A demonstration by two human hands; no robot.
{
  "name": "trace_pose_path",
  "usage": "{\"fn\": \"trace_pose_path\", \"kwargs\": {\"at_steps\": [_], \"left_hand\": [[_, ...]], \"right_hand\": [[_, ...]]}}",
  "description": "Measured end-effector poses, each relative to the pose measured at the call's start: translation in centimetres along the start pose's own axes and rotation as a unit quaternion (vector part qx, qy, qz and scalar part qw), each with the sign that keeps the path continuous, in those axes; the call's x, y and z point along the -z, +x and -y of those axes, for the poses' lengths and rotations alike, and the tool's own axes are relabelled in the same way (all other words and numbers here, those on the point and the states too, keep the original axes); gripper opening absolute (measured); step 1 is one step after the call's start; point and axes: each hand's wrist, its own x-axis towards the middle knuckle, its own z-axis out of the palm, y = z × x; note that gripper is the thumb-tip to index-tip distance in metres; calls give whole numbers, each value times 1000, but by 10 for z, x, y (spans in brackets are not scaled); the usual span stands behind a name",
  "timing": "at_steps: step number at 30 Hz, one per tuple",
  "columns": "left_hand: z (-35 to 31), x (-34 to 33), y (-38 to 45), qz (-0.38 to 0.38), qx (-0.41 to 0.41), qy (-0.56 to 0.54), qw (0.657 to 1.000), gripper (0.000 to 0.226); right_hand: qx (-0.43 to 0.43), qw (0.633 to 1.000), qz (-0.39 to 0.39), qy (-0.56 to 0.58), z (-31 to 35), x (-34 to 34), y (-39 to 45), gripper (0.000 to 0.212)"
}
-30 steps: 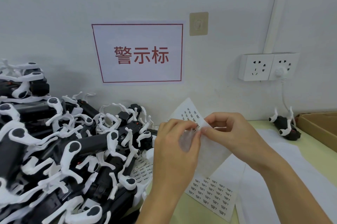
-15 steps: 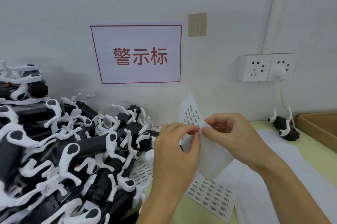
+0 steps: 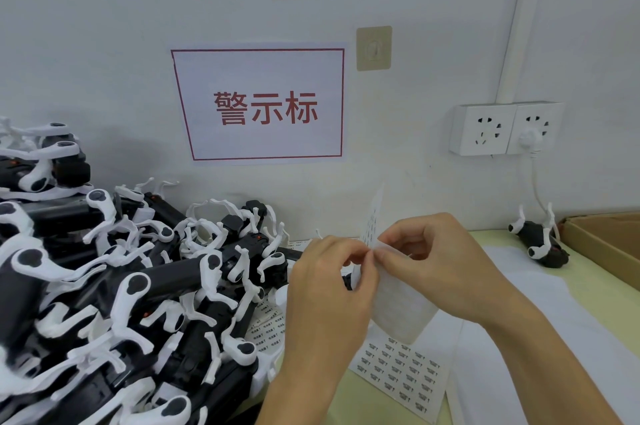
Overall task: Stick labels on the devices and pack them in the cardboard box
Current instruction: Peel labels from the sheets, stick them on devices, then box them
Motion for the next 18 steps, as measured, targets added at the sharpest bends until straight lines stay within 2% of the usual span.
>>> {"fn": "trace_pose_path", "kwargs": {"at_steps": [8, 12, 18], "left_hand": [[-1, 1, 1, -6, 0, 16, 1000, 9], [0, 2, 3, -10, 43, -39, 998, 10], [3, 6, 5, 74, 71, -103, 989, 12]], "right_hand": [[0, 1000, 7, 15, 2, -2, 0, 21], [-11, 1000, 2, 21, 1, -2, 0, 19], [-17, 1000, 8, 3, 0, 2, 0, 20]]}}
